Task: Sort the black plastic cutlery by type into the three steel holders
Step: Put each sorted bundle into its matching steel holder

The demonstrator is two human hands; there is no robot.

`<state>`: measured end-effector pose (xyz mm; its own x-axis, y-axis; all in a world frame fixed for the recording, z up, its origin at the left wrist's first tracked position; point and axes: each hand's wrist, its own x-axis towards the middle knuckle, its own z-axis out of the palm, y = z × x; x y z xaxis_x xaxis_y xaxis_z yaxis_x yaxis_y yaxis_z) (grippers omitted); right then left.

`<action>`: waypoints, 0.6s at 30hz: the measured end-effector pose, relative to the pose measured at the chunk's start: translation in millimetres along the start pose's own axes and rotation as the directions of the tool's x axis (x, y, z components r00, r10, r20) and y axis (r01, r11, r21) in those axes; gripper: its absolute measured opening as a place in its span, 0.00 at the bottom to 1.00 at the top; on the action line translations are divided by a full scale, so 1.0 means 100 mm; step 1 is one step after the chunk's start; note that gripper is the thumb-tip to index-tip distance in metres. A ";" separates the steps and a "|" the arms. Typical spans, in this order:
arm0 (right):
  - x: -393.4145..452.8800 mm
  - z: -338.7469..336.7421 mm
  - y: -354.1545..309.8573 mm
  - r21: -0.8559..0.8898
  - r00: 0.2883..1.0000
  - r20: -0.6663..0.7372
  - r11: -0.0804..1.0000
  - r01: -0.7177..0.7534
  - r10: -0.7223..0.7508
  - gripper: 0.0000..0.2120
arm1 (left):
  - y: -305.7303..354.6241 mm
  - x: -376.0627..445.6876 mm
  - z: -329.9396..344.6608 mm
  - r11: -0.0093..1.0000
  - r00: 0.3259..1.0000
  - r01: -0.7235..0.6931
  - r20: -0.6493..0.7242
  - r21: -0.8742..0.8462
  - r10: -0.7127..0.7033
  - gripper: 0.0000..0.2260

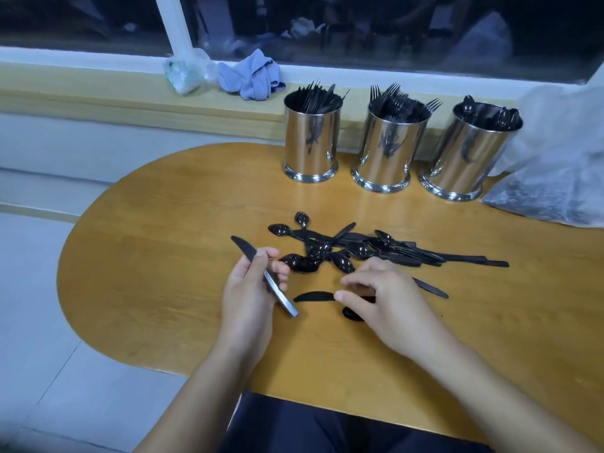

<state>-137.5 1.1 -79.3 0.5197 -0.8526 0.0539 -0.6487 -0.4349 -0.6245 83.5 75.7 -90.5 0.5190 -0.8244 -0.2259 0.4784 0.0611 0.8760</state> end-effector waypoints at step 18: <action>-0.21 -0.05 0.18 -0.252 0.998 -0.007 0.966 0.053 -0.057 0.02 | -0.15 -0.19 -0.07 0.955 0.985 -0.167 0.080 0.245 0.152 0.12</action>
<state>-163.3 9.6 -88.0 0.5520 -0.8285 0.0947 -0.7392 -0.5387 -0.4043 70.8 94.4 -102.6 0.5271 -0.8480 -0.0554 0.1964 0.0581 0.9788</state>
